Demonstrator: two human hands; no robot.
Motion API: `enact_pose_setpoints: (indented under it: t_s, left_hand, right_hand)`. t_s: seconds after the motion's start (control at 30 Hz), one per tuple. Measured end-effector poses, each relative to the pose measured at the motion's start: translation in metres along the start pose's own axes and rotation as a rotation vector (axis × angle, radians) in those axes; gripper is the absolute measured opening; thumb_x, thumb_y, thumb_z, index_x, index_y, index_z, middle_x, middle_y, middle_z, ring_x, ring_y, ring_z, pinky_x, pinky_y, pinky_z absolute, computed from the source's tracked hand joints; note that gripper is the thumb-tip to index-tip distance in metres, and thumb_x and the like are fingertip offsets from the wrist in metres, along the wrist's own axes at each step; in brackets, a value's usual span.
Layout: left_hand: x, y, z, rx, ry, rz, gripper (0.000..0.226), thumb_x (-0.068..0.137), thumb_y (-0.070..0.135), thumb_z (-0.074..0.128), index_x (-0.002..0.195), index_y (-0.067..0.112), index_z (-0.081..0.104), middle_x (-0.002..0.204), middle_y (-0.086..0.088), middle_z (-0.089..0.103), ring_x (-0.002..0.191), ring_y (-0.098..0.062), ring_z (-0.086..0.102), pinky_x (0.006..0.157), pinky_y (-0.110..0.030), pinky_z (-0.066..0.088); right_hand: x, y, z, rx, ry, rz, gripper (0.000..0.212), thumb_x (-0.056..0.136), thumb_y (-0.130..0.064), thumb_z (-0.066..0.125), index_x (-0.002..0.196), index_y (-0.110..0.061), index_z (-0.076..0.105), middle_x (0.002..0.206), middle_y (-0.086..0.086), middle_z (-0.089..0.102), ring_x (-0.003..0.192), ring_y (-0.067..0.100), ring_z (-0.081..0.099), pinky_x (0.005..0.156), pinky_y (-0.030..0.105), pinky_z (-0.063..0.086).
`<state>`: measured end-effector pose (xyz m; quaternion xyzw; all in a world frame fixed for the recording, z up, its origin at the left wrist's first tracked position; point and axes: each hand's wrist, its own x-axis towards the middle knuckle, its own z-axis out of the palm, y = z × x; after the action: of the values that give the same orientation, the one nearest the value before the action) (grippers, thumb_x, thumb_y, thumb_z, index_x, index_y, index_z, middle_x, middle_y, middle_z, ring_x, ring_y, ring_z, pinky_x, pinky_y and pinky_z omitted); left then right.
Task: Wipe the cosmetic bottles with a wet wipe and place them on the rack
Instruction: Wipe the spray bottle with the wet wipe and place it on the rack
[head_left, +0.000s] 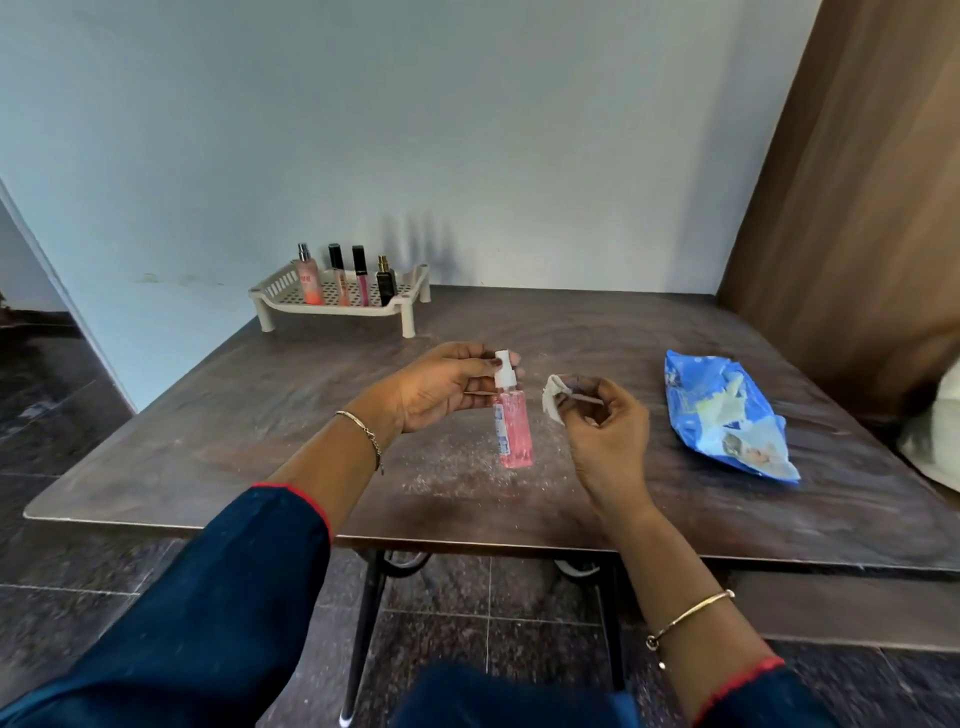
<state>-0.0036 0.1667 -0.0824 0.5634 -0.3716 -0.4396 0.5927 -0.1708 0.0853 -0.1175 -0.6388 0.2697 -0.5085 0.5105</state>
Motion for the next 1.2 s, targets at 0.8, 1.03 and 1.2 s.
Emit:
enact_pose_setpoints:
  t_s: [0.8, 1.03, 1.2]
  left_hand:
    - [0.014, -0.009, 0.015, 0.174, -0.024, 0.031, 0.022, 0.091, 0.022, 0.060, 0.108, 0.009, 0.067, 0.090, -0.002, 0.071, 0.084, -0.016, 0.067, 0.077, -0.035, 0.056]
    - [0.018, -0.009, 0.018, 0.187, -0.011, 0.026, 0.023, 0.089, 0.023, 0.061, 0.108, 0.011, 0.067, 0.111, -0.011, 0.070, 0.103, -0.029, 0.065, 0.083, -0.038, 0.056]
    - [0.020, -0.010, 0.016, 0.167, -0.031, 0.013, 0.021, 0.091, 0.021, 0.059, 0.109, 0.012, 0.067, 0.111, -0.010, 0.070, 0.104, -0.026, 0.066, 0.087, -0.040, 0.055]
  right_hand:
    - [0.002, 0.003, -0.008, -0.918, -0.425, -0.877, 0.032, 0.076, 0.005, 0.070, 0.107, -0.002, 0.065, 0.107, 0.013, 0.063, 0.083, 0.029, 0.061, 0.059, 0.040, 0.056]
    - [-0.030, 0.019, -0.019, -0.941, -0.487, -0.769, 0.025, 0.077, 0.004, 0.067, 0.101, -0.004, 0.069, 0.104, 0.009, 0.064, 0.075, 0.024, 0.061, 0.054, 0.036, 0.056]
    - [-0.042, 0.019, -0.021, -0.966, -0.531, -0.722, 0.018, 0.079, 0.003, 0.062, 0.094, -0.005, 0.068, 0.099, 0.007, 0.062, 0.075, 0.023, 0.059, 0.052, 0.033, 0.054]
